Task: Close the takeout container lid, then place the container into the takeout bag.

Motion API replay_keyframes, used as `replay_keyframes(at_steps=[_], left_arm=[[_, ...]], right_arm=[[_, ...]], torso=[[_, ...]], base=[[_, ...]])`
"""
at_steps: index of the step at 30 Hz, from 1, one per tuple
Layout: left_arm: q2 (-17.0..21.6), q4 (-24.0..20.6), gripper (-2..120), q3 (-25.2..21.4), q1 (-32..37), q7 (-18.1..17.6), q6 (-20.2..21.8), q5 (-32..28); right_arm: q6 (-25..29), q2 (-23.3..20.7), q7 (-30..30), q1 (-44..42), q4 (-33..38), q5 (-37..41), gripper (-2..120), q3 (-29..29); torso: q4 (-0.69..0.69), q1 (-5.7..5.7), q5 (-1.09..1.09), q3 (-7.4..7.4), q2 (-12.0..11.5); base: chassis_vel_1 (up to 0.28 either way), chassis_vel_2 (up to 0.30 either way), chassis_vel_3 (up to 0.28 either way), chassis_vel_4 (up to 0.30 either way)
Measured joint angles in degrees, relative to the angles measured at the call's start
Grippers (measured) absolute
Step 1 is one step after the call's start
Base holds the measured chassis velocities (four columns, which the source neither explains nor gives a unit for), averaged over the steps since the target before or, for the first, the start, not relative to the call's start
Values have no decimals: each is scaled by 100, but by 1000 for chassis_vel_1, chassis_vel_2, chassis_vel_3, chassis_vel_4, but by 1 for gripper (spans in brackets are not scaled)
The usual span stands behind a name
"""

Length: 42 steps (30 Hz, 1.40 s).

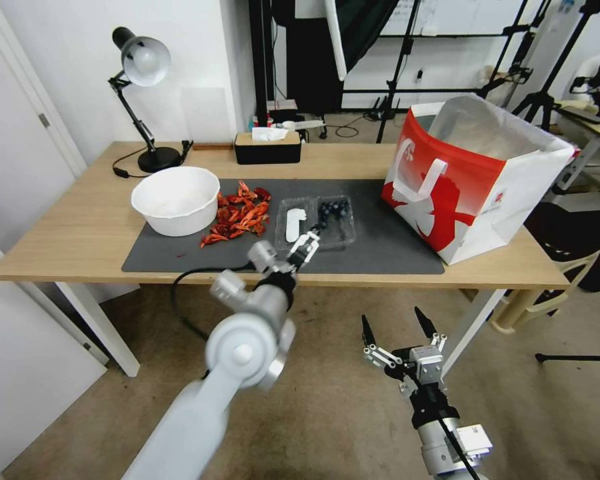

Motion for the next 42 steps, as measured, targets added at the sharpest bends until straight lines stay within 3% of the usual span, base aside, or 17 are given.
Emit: replay_keyframes(at_steps=[15, 42], left_arm=[[-252, 824, 100, 160, -563, -284, 66, -146], [-370, 1355, 100, 45, -678, -48, -48, -126]], right_arm=[[51, 143, 19, 44, -154, -82, 100, 13], [109, 129, 25, 53, -223, -69, 100, 24]], torso=[[0, 0, -1, -1, 0], [0, -1, -1, -1, 1]], base=[[0, 0, 0, 0], [0, 0, 0, 0]])
